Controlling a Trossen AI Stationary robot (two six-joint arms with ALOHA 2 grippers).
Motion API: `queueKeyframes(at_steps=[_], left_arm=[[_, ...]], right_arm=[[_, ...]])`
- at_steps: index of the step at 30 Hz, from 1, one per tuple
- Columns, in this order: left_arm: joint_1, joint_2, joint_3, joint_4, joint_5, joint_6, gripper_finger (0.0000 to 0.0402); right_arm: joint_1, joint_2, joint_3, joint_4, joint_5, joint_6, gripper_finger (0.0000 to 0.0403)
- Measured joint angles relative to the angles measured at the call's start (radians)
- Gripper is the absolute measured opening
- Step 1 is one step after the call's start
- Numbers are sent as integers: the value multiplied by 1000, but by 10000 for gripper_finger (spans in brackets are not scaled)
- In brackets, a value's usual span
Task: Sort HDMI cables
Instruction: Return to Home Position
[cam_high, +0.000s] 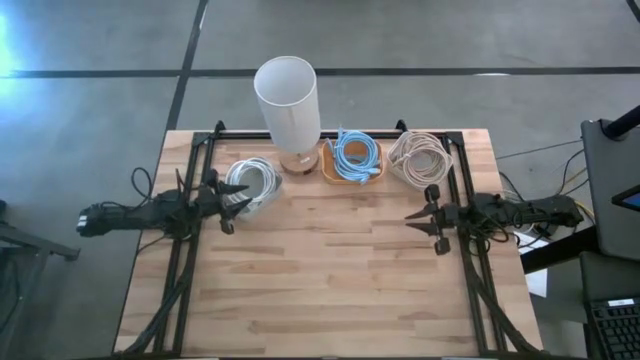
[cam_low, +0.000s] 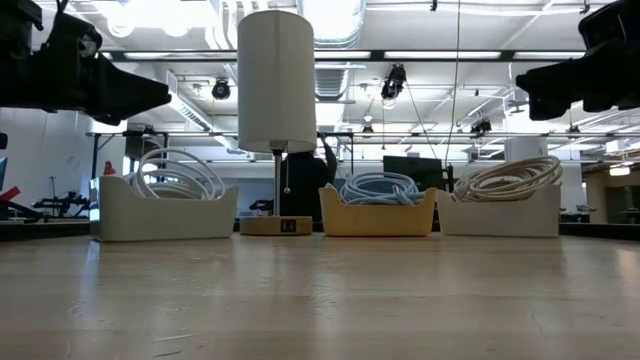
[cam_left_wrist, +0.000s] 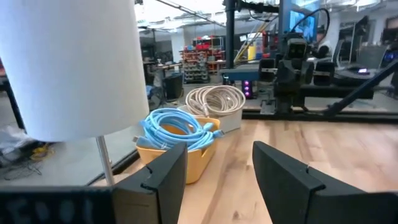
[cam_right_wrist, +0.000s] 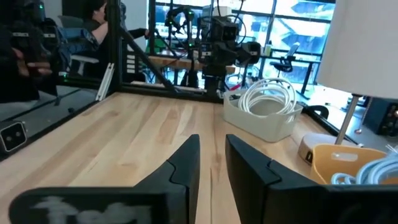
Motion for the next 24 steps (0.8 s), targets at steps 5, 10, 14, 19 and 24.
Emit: queueKeyframes(at_steps=[5,10,14,19,24], left_arm=[[0,3,0,-1,-1,-25,193],[0,3,-1,-1,-2,-25,193],[0,3,0,-1,-2,-26,193],[0,3,0,-1,-3,-27,193],[0,3,0,-1,-3,-27,193]], right_arm=[[0,8,0,-1,1,13,81],[0,7,0,-2,0,56,87],[0,7,0,-2,0,57,91],[0,7,0,-2,0,57,88],[0,7,0,-2,0,57,77]])
